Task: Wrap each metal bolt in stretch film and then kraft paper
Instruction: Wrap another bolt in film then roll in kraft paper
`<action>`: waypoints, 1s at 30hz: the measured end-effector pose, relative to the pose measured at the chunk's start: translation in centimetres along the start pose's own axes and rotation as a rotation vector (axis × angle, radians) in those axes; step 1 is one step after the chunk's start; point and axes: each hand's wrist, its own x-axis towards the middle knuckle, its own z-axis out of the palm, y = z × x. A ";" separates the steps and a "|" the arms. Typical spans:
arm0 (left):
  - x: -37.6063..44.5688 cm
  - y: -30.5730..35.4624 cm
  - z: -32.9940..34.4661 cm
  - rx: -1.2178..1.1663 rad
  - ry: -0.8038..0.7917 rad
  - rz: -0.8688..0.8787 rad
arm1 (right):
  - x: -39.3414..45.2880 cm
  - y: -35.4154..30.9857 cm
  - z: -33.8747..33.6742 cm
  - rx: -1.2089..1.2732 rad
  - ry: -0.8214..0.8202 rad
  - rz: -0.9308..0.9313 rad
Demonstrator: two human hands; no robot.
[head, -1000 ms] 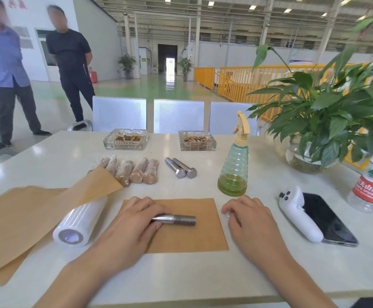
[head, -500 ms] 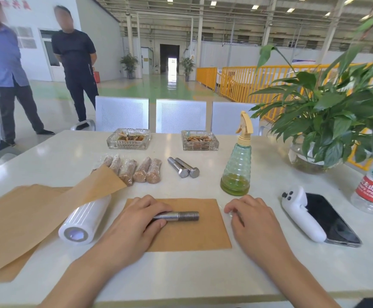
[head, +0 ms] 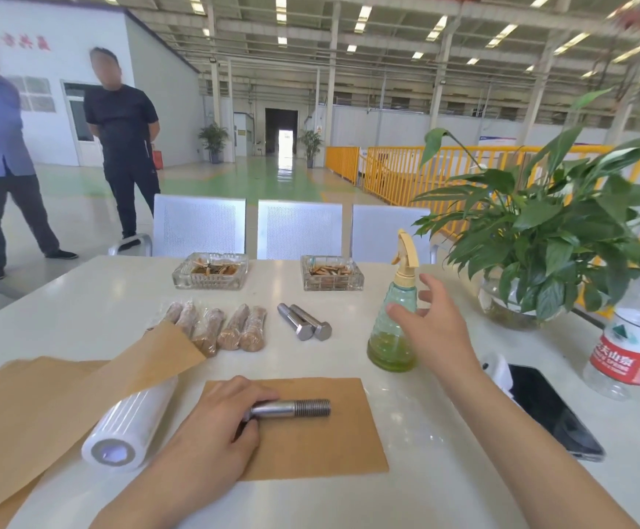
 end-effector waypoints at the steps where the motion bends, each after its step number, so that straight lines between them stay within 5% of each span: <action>1: 0.0 -0.1 0.0 -0.001 0.001 0.002 | 0.7 -0.5 0.3 0.019 -0.022 0.009; 18: 0.4 0.2 -0.2 -0.044 0.014 -0.030 | 5.2 -1.3 2.0 0.010 -0.008 0.032; 30: 0.2 0.4 -0.4 -0.048 0.013 -0.055 | 3.7 -0.4 1.1 0.242 -0.113 -0.052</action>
